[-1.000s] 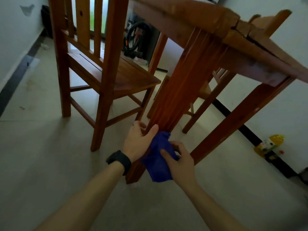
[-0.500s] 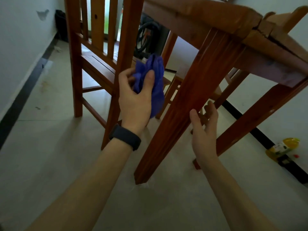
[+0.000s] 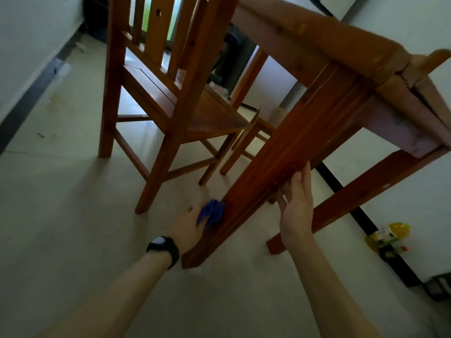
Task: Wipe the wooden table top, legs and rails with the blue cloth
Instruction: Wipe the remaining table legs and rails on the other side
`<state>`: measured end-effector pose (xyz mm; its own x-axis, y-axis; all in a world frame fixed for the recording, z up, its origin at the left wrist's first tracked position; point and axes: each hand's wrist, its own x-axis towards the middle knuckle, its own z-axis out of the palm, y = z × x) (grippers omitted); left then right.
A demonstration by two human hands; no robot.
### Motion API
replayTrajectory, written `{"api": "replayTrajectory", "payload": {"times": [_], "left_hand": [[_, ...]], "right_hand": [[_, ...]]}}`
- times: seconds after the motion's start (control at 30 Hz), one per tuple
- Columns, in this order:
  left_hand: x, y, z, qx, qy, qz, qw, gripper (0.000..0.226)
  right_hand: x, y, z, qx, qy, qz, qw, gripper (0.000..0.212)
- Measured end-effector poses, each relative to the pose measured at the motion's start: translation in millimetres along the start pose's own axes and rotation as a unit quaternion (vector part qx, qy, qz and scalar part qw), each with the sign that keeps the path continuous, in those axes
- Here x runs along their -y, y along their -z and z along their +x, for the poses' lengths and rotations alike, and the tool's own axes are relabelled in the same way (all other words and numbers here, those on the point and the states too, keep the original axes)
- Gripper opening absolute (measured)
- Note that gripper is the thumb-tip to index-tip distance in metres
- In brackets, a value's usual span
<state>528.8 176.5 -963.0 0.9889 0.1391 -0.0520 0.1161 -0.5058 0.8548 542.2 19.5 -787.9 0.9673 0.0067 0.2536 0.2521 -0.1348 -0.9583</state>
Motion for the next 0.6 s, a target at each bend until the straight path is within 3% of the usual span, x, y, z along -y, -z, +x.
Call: {"api": "replayTrajectory", "payload": {"times": [0.17,0.27,0.37,0.43,0.6], "left_hand": [[-83.3,45.6,9.0,-0.215,-0.152,-0.125,0.957,0.043],[-131.4,32.5,8.0,-0.258,-0.210,-0.092,0.938,0.045],[-129.4,-0.8,9.3,-0.289,-0.190,-0.050,0.937,0.045],[-103.4,-18.7,4.9,-0.252,-0.164,-0.015,0.953,0.046],[-30.9,-27.9,-16.7,-0.013,-0.071,0.088,0.993,0.037]], "right_hand": [[-4.9,6.7,4.3,-0.010,-0.025,0.033,0.999,0.040],[-6.7,8.8,7.0,-0.018,-0.025,0.038,0.999,0.039],[-8.7,10.7,7.9,-0.004,-0.020,0.050,0.999,0.041],[-9.2,14.6,8.5,0.015,-0.015,0.059,0.998,0.043],[-19.4,27.8,-1.2,0.071,0.010,0.046,0.996,0.048]]}}
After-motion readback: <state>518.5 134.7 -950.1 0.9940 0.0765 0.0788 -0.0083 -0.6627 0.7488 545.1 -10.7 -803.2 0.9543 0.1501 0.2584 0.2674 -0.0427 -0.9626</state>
